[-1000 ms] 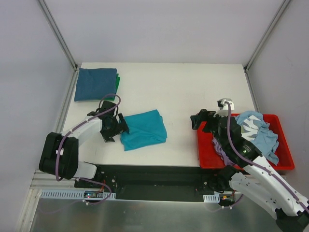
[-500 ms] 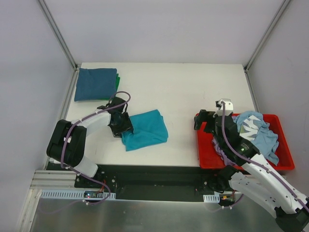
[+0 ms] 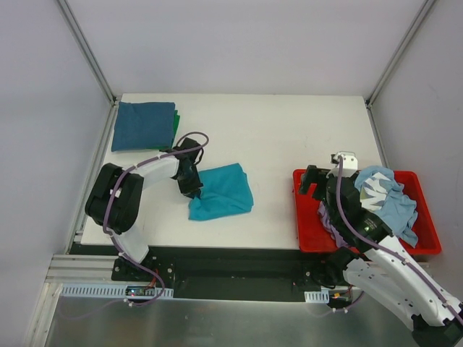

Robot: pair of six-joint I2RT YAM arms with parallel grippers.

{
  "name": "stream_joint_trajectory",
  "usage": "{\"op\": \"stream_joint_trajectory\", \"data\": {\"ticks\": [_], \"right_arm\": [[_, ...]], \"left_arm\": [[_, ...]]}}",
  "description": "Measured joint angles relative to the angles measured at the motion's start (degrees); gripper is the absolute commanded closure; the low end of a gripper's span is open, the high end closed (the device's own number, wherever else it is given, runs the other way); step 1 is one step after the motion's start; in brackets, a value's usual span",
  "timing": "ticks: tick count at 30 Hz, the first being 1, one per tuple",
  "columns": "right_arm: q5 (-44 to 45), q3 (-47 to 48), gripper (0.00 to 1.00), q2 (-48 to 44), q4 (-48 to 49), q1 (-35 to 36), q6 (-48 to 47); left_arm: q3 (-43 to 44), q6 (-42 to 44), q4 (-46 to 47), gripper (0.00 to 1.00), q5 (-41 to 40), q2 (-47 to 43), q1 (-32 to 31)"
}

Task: Fold and stack the t-shirts
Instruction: Put the neatly folded tshirt into the corner of the board with the left arm

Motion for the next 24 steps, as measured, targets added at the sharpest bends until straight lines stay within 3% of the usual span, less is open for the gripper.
{"op": "stream_joint_trajectory", "data": {"ticks": [8, 16, 24], "right_arm": [[1.3, -0.3, 0.04, -0.3, 0.2, -0.4, -1.0], [2.0, -1.9, 0.04, 0.1, 0.6, -0.8, -2.1], [2.9, -2.1, 0.04, 1.8, 1.8, -1.2, -3.1]], "left_arm": [[4.2, 5.7, -0.4, 1.00, -11.6, 0.7, -1.2], [17.8, 21.7, -0.2, 1.00, -26.6, 2.5, -0.7], [30.1, 38.6, 1.0, 1.00, -40.0, 10.6, -0.6]]}}
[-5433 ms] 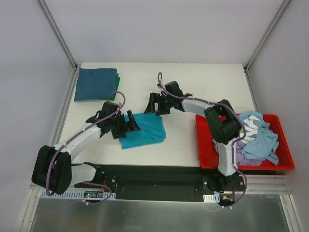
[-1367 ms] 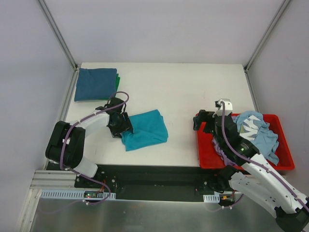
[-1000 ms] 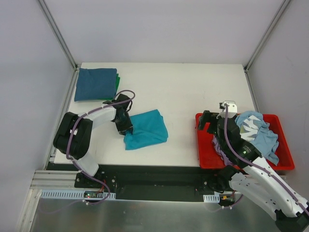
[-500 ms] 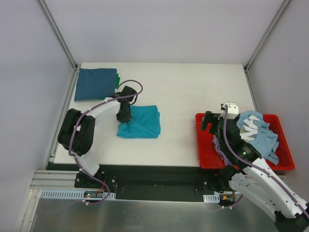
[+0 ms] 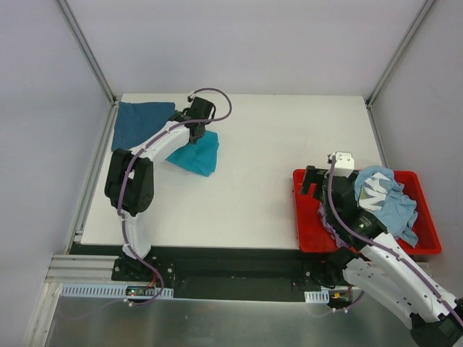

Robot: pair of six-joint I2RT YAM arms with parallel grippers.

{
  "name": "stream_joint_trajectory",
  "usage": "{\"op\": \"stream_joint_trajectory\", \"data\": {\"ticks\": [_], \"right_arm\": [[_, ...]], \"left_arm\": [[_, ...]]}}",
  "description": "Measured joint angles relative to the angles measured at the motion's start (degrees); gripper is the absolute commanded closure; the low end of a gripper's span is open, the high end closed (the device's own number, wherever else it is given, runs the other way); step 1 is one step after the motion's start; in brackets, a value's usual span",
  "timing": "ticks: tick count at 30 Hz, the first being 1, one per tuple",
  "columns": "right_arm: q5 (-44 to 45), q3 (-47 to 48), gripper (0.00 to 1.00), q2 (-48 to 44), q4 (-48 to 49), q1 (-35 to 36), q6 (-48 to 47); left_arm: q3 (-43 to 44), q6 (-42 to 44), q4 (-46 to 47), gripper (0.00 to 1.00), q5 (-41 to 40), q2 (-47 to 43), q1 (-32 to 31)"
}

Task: Fold and stack the t-shirts
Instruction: Put the neatly folded tshirt into the corner of the board with the left arm

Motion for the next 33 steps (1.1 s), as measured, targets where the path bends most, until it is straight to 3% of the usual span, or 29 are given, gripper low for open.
{"op": "stream_joint_trajectory", "data": {"ticks": [6, 19, 33], "right_arm": [[1.0, -0.3, 0.04, 0.1, 0.2, -0.4, -0.5], [3.1, -0.3, 0.04, 2.9, 0.6, -1.2, -0.8], [3.1, -0.3, 0.04, 4.1, 0.8, -1.6, -0.7]], "left_arm": [[8.1, 10.8, 1.9, 1.00, -3.2, 6.7, 1.9], [19.1, 25.1, 8.3, 1.00, -4.1, 8.1, 9.4], [23.9, 31.6, 10.2, 1.00, -2.6, 8.8, 10.0]]}}
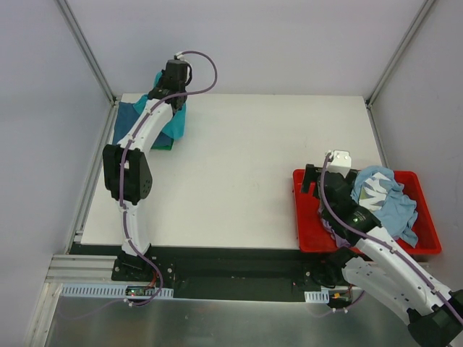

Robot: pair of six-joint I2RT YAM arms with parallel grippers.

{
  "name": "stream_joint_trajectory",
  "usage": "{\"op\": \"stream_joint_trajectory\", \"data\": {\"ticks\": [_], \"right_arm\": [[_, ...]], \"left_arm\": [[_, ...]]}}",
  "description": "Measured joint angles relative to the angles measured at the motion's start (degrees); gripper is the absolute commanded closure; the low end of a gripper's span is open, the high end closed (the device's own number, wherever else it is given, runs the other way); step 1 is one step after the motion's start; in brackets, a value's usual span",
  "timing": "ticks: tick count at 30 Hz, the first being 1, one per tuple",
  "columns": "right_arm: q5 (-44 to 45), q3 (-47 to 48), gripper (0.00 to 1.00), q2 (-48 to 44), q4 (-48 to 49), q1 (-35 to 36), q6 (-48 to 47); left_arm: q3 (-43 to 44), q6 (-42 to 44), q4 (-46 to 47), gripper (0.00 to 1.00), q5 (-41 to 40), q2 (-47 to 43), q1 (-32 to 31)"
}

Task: Fold and stack the t-shirts
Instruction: Put the neatly folded tshirt into the corner of the board with the left arm

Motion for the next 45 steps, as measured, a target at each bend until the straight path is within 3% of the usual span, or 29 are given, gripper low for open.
{"op": "stream_joint_trajectory", "data": {"ticks": [20, 42, 43, 45], "right_arm": [[-0.7, 0.0, 0.04, 4.2, 0.6, -0.5, -0.1], [-0.7, 0.0, 0.04, 5.5, 0.9, -0.7, -0.1], [-0.7, 0.0, 0.04, 5.5, 0.9, -0.7, -0.1], [-0.7, 0.0, 0.04, 5.5, 0.8, -0.8, -0.1]], "left_arm": [[-3.8, 4.1, 4.5, 1.00, 8.3, 1.9, 11.0], [-5.1, 4.2, 8.0, 1.00, 13.0, 5.8, 18.1], [-5.1, 4.2, 8.2, 0.99, 13.4, 5.8, 18.5], [-5.1, 4.0, 8.3, 0.81, 13.4, 5.8, 18.8]]}}
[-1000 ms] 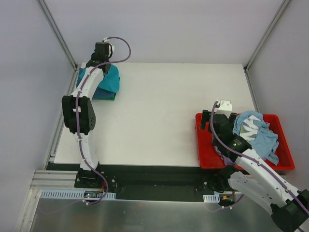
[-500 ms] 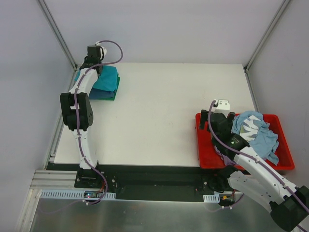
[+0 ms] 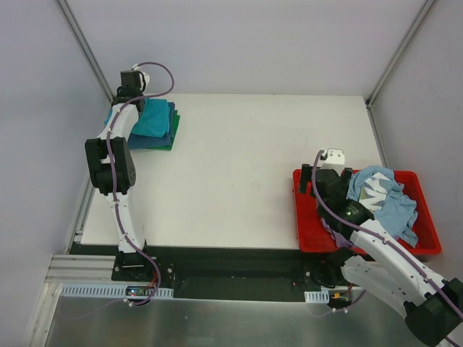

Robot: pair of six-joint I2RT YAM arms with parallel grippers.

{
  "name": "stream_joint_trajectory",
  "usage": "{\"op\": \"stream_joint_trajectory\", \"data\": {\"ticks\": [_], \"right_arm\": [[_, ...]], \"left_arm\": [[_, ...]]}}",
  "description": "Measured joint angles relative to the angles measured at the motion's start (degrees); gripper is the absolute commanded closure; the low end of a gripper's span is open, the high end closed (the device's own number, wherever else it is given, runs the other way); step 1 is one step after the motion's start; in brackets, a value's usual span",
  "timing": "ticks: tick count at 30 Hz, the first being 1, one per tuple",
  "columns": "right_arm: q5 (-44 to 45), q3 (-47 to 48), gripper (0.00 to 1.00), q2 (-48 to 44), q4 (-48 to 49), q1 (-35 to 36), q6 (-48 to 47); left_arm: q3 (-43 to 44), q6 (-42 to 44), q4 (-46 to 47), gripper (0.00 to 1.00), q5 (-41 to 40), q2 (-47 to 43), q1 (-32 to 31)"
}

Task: Fold and stack the t-shirts
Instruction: Put the neatly folded tshirt into the corner of the board with the left arm

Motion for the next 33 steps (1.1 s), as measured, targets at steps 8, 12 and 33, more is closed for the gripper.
{"op": "stream_joint_trajectory", "data": {"ticks": [8, 12, 33], "right_arm": [[0.0, 0.0, 0.04, -1.1, 0.0, -0.1, 0.0], [0.1, 0.0, 0.04, -2.0, -0.3, -0.2, 0.0], [-0.1, -2.4, 0.04, -12.6, -1.5, -0.3, 4.2]], "left_arm": [[0.0, -0.7, 1.2, 0.01, -1.2, 0.5, 0.1], [0.3, -2.2, 1.6, 0.01, -3.4, 0.4, 0.1], [-8.5, -32.4, -2.3, 0.01, 18.4, -29.2, -4.8]]}}
